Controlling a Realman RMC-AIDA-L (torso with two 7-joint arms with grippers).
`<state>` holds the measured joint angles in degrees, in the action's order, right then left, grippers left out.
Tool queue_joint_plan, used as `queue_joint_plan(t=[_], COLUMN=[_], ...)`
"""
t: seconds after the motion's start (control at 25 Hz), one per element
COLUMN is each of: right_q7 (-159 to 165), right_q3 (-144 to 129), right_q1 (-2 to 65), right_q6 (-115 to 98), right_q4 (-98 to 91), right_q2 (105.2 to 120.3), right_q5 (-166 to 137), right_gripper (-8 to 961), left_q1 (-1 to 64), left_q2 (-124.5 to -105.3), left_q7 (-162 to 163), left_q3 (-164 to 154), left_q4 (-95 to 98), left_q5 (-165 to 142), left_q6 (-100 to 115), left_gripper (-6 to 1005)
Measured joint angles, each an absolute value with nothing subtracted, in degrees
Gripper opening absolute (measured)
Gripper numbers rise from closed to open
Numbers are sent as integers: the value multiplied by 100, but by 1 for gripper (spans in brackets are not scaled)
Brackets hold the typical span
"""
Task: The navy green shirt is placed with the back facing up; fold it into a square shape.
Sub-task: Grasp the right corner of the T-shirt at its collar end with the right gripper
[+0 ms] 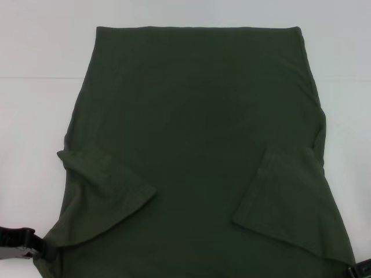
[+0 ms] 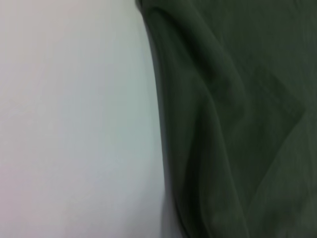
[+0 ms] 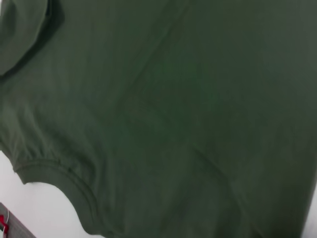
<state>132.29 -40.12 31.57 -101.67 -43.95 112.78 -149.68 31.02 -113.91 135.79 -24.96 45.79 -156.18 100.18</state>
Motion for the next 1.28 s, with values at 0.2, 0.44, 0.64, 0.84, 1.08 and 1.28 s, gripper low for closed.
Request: queue_joint_plan(t=[0.2, 0.44, 0.64, 0.84, 1.08, 1.28], right_q7=[13226, 13226, 13222, 13191, 13135, 13169], right_q3=[-4045, -4054, -4074, -4090, -4098, -4161], right_q1=[3191, 3239, 3302, 3354, 3506, 3539], right_q6=[-10197, -10220, -10233, -10239, -10234, -10221], right_q4=[-4394, -4388, -4386, -4307, -4130, -4110], right_q2=[11316, 11350, 11413, 11427, 11451, 11461], right_q5=[-14963, -14934, -14943, -14934, -14949, -14958], right_gripper=[844, 839, 835, 832, 827, 823], left_q1=[3102, 3093, 3093, 3093, 3093, 3094], left_q2=[-11398, -11400, -11399, -11399, -11399, -11399], left_q7=[13579, 13579, 13579, 13579, 13579, 13580], left_q3=[-2496, -2496, -2496, -2496, -2496, -2496], left_q4=[4579, 4579, 4579, 4579, 4579, 4579], left_q5=[-15618, -15618, -15618, -15618, -15618, -15618], left_q6=[10014, 10005, 10002, 10001, 9993, 9993], left_gripper=[12, 13, 13, 13, 12, 12])
